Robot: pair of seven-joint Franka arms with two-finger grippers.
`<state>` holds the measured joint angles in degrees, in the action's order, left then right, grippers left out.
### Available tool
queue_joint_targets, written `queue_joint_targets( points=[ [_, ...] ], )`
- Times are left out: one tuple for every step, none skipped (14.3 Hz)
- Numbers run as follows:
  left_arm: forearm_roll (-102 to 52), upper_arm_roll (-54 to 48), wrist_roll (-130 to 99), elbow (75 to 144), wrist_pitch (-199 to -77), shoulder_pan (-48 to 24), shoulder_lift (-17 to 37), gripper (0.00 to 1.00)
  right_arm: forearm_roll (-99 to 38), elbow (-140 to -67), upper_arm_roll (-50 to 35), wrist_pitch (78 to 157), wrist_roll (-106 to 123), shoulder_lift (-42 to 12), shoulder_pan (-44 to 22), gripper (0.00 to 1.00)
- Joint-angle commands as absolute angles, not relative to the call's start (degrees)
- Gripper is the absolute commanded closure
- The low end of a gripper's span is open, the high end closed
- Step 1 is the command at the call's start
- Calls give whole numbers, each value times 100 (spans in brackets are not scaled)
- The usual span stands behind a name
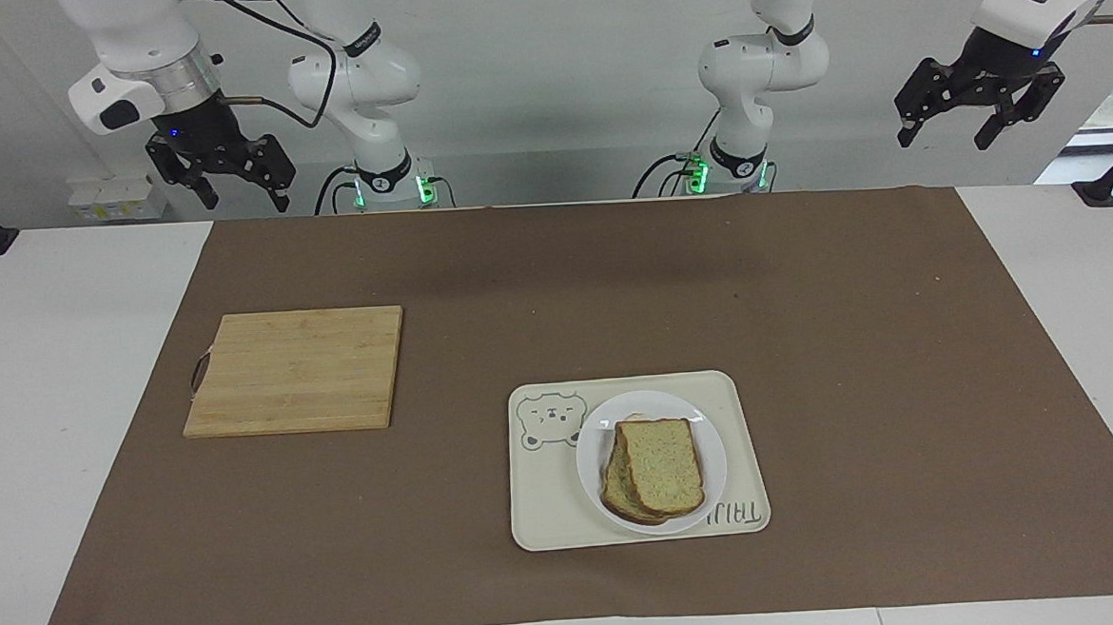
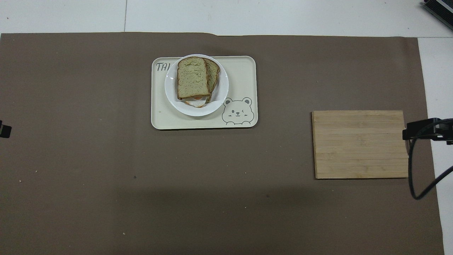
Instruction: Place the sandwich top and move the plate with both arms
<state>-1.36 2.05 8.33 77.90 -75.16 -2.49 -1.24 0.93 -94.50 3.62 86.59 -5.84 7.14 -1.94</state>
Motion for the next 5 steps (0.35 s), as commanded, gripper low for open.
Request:
queue_joint_targets(
  points=[
    [-88,149,818,7963,-7646,-184,-255,0,53,-9387,352,8666,-396,686,-158,0],
    [-88,149,817,7963,-7751,-185,-255,0,53,-9387,352,8666,-396,686,-158,0],
    [-79,158,809,7972,-7778,-219,-246,0,53,-9387,352,8666,-396,686,-158,0],
    [-79,167,809,7972,-7770,-220,-255,0,53,-9387,360,8666,-396,686,-158,0],
    [-88,150,826,7972,-7770,-211,-255,0,53,-9387,352,8666,-396,686,-158,0]
  ],
)
